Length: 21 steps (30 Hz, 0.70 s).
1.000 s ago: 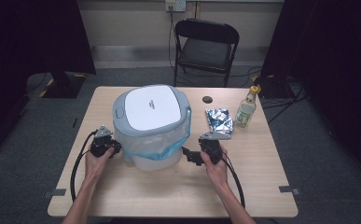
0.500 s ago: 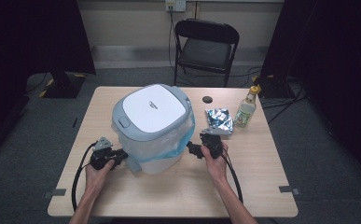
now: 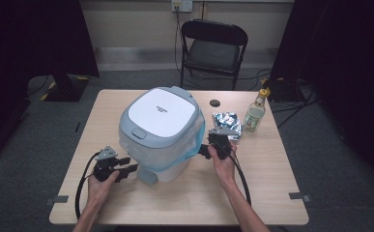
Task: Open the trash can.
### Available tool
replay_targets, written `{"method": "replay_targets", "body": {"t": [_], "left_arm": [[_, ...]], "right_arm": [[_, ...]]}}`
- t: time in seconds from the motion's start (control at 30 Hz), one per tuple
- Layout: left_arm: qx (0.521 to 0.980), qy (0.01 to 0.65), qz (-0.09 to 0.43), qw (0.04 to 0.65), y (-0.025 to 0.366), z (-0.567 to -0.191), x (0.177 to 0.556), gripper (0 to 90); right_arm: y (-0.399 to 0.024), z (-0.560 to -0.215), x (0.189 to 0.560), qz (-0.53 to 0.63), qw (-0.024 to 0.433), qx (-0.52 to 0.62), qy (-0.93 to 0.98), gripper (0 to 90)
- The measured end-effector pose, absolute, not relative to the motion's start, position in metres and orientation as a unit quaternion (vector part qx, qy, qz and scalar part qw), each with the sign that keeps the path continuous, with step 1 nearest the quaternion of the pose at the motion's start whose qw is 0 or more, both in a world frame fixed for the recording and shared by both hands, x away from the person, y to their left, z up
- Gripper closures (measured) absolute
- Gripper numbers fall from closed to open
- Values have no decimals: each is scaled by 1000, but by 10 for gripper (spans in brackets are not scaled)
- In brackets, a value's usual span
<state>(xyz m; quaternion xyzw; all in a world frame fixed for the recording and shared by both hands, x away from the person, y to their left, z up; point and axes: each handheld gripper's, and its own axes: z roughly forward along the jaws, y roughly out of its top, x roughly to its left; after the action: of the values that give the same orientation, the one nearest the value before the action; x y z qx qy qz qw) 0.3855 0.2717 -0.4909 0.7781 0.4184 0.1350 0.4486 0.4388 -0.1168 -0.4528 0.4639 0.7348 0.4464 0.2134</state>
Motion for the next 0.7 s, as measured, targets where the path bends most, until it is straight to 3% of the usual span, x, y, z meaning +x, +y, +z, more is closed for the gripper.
{"method": "replay_targets", "body": {"t": [0.1,0.17,0.43,0.5,0.63,0.7], "left_arm": [[763,439,151,450,276,-488,396,496],[758,446,158,449,278,-485,406,483],[741,458,163,463,269,-483,434,445],[742,456,164,463,265,-486,434,537],[747,447,170,461,262,-484,429,576],[753,438,161,464,261,-484,424,609]], "right_arm": [[-123,-452,432,458,191,460,737,234],[-121,-449,426,456,201,451,741,279],[-120,-453,419,458,188,453,742,263],[-120,-453,420,460,185,451,742,264],[-121,-452,422,460,183,443,748,280],[-120,-451,425,459,185,443,748,355]]}}
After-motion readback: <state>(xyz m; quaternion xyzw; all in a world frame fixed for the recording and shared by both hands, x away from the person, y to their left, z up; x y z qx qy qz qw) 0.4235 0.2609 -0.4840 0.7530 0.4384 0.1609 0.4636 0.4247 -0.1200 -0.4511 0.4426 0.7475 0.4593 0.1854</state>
